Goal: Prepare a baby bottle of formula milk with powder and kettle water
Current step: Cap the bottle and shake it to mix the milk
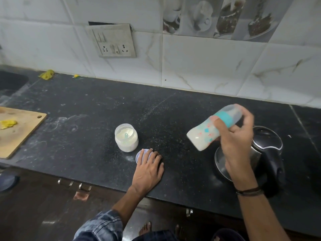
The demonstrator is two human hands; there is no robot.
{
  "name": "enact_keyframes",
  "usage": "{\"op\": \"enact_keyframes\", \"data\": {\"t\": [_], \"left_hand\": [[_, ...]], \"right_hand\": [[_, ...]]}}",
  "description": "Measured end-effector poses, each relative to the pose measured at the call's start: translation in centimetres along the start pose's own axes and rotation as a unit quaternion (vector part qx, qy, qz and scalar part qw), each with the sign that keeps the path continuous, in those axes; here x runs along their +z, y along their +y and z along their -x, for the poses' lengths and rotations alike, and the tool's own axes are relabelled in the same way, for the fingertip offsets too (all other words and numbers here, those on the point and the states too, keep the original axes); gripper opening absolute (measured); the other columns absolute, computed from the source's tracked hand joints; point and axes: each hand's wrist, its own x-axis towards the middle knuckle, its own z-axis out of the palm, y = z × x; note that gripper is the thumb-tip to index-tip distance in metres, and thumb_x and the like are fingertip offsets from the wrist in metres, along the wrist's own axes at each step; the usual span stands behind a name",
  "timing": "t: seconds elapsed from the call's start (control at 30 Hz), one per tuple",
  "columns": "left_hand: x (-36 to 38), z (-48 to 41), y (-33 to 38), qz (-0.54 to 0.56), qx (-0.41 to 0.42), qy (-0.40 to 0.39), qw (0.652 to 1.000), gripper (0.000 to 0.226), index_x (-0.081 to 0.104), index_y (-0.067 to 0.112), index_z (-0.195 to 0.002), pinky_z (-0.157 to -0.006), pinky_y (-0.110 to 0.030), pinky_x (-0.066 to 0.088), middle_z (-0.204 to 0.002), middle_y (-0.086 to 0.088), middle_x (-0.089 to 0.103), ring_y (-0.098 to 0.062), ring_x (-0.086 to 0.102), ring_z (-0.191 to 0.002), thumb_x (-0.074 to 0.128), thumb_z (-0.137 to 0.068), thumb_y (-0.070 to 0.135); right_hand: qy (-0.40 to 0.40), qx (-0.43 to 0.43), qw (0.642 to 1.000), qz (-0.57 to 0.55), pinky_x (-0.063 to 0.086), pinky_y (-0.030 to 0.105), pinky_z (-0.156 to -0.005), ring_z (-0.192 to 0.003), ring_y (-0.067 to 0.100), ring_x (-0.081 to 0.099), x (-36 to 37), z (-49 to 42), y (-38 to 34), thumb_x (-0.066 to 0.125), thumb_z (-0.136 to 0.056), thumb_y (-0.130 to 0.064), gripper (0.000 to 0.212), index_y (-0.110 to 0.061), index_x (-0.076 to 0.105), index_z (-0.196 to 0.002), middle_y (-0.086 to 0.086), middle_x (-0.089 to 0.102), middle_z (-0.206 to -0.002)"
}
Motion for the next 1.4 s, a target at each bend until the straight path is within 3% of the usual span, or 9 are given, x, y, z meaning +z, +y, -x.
{"op": "enact_keyframes", "data": {"t": [0.23,0.37,0.5,0.63,0.77,0.9,1.03,1.2,1.4], "left_hand": [[0.1,0.1,-0.1,-0.003,0.002,-0.002,1.000,0.025,0.064,0.019,-0.117,-0.126,-0.050,0.023,-0.123,0.001,0.061,-0.027,0.051,-0.132,0.053,-0.103,0.037],[0.2,0.1,0.0,-0.007,-0.005,-0.009,1.000,0.027,0.066,0.019,-0.117,-0.125,-0.051,0.024,-0.123,0.001,0.062,-0.028,0.052,-0.132,0.052,-0.103,0.037],[0.1,0.1,-0.1,-0.006,0.001,-0.005,1.000,0.028,0.066,0.018,-0.117,-0.125,-0.051,0.025,-0.123,0.000,0.062,-0.028,0.053,-0.131,0.051,-0.103,0.037],[0.1,0.0,0.2,-0.008,-0.009,-0.011,1.000,0.026,0.067,0.019,-0.115,-0.126,-0.051,0.025,-0.121,0.001,0.062,-0.027,0.053,-0.131,0.053,-0.102,0.037],[-0.1,0.0,0.0,-0.008,-0.003,-0.009,1.000,0.027,0.066,0.020,-0.116,-0.126,-0.050,0.023,-0.122,0.001,0.062,-0.027,0.053,-0.131,0.052,-0.103,0.038],[0.0,0.0,0.2,-0.012,-0.008,-0.011,1.000,0.027,0.067,0.019,-0.116,-0.126,-0.050,0.023,-0.122,0.001,0.062,-0.028,0.053,-0.131,0.052,-0.103,0.038],[-0.2,0.1,0.1,-0.011,-0.001,-0.007,1.000,0.027,0.067,0.019,-0.115,-0.126,-0.050,0.022,-0.122,0.000,0.062,-0.028,0.053,-0.131,0.052,-0.103,0.037],[0.0,0.1,0.1,-0.015,-0.005,-0.009,1.000,0.028,0.068,0.018,-0.116,-0.125,-0.051,0.025,-0.122,0.000,0.062,-0.028,0.053,-0.131,0.051,-0.103,0.038],[0.0,0.1,0.0,-0.008,-0.007,-0.010,1.000,0.029,0.067,0.019,-0.116,-0.126,-0.049,0.021,-0.123,0.001,0.062,-0.027,0.052,-0.131,0.050,-0.103,0.038]], "right_hand": [[-0.011,0.017,1.000,0.007,0.057,0.021,-0.056,-0.086,0.012,0.079,0.1,-0.2,-0.1,0.086,-0.076,-0.024,0.055,-0.040,0.055,-0.119,-0.005,0.080,-0.099],[0.078,-0.013,0.996,-0.048,0.055,0.022,-0.051,-0.084,0.008,0.077,-0.2,-1.4,-0.7,0.081,-0.081,-0.030,0.056,-0.026,0.049,-0.127,-0.017,0.077,-0.095],[-0.016,0.028,0.999,0.028,0.057,0.022,-0.055,-0.087,0.013,0.079,-0.5,-0.7,0.6,0.083,-0.087,-0.012,0.049,-0.035,0.056,-0.120,-0.002,0.079,-0.102],[0.068,0.011,0.997,-0.028,0.055,0.022,-0.051,-0.086,0.008,0.078,-0.4,-1.3,-0.3,0.082,-0.076,-0.034,0.059,-0.029,0.053,-0.127,-0.010,0.075,-0.103],[-0.035,0.032,0.998,0.042,0.056,0.020,-0.052,-0.081,0.011,0.079,-0.5,-0.8,0.4,0.083,-0.086,-0.010,0.050,-0.038,0.055,-0.118,-0.016,0.079,-0.090],[0.062,-0.006,0.998,-0.025,0.055,0.020,-0.053,-0.085,0.007,0.078,-0.6,-1.6,-0.2,0.082,-0.083,-0.028,0.060,-0.025,0.048,-0.132,-0.023,0.077,-0.094],[-0.025,0.025,0.999,0.034,0.057,0.022,-0.054,-0.084,0.012,0.078,-0.5,-1.2,0.3,0.085,-0.084,-0.016,0.054,-0.034,0.054,-0.124,-0.011,0.080,-0.096],[0.072,0.006,0.997,-0.036,0.057,0.024,-0.054,-0.091,0.013,0.078,-0.5,-1.4,-0.4,0.084,-0.078,-0.036,0.062,-0.029,0.050,-0.129,-0.007,0.077,-0.108],[0.014,0.031,0.999,-0.002,0.053,0.021,-0.050,-0.083,0.010,0.077,-0.3,-1.0,-0.3,0.084,-0.080,-0.027,0.051,-0.036,0.054,-0.120,-0.013,0.079,-0.093]]}}
